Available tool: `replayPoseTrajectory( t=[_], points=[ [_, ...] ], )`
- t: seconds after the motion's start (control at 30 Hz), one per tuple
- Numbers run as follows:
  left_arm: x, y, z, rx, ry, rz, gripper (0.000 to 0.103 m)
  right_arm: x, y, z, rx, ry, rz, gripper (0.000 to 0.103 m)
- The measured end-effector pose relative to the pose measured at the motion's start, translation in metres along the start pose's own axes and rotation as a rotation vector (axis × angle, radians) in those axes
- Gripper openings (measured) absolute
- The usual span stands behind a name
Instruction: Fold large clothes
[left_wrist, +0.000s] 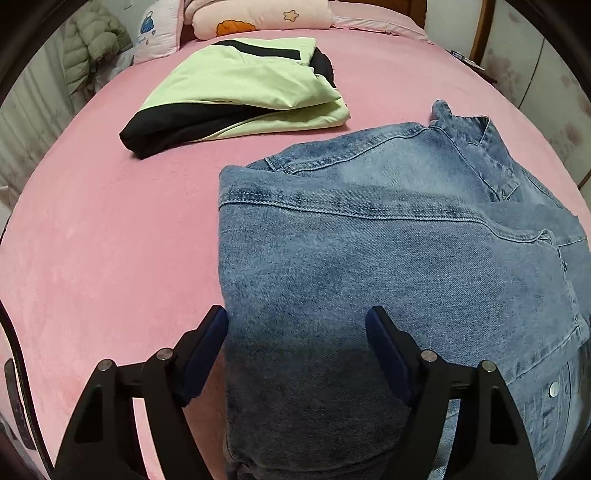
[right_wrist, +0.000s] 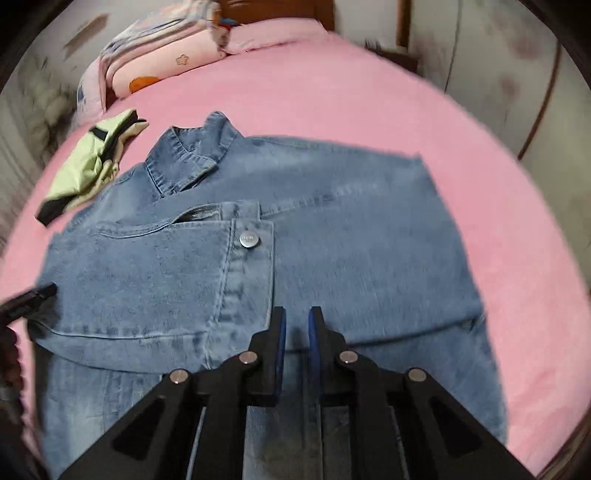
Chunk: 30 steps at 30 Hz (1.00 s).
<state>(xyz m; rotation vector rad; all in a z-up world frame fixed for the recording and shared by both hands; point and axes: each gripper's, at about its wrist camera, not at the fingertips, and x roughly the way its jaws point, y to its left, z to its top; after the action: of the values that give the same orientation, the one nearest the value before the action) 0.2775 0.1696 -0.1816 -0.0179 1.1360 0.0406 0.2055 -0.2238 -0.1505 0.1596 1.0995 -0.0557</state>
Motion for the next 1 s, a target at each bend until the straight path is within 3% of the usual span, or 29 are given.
replayPoseTrajectory(
  t=[0.03,0.1,0.17,0.33,0.5,0.6,0.67,0.7,0.73,0.77,0.8,0.87,1.0],
  points=[
    [0.001,0.003,0.002,-0.003,0.002,-0.005,0.076,0.0,-0.007,0.003,0.025,0.004,0.044,0.026],
    [0.004,0.008,0.007,-0.014,0.005,-0.015,0.076,-0.001,-0.009,0.01,0.048,-0.009,0.094,0.053],
    [0.011,0.016,0.014,-0.032,0.017,-0.039,0.076,0.003,-0.008,0.024,0.051,-0.029,0.143,0.063],
    [0.022,0.025,0.026,-0.054,0.032,-0.094,0.076,0.044,0.014,0.061,-0.027,0.015,0.225,0.063],
    [0.034,0.026,0.035,-0.062,0.043,-0.11,0.076,0.088,0.029,0.084,-0.135,0.054,0.138,0.063],
    [0.041,0.023,0.039,-0.058,0.043,-0.112,0.076,0.101,0.028,0.086,-0.144,0.066,0.164,0.07],
    [0.042,0.02,0.04,-0.054,0.038,-0.11,0.069,0.101,0.035,0.083,-0.185,0.044,0.172,0.07],
    [0.042,0.017,0.041,-0.051,0.033,-0.113,0.06,0.101,0.041,0.08,-0.221,0.042,0.171,0.065],
    [0.041,0.015,0.041,-0.049,0.028,-0.097,0.049,0.101,0.048,0.076,-0.262,0.038,0.169,0.058],
    [0.04,0.013,0.042,-0.045,0.024,-0.083,0.041,0.103,0.052,0.075,-0.284,0.04,0.178,0.04],
    [0.038,0.011,0.042,-0.041,0.017,-0.069,0.021,0.101,0.057,0.072,-0.304,0.037,0.162,0.039],
    [0.033,0.009,0.043,-0.044,0.003,-0.034,0.015,0.097,0.062,0.071,-0.317,0.023,0.144,0.031],
    [0.009,0.006,0.048,-0.079,-0.076,-0.021,0.014,0.073,0.06,0.077,-0.273,-0.065,0.127,0.03]
  ],
)
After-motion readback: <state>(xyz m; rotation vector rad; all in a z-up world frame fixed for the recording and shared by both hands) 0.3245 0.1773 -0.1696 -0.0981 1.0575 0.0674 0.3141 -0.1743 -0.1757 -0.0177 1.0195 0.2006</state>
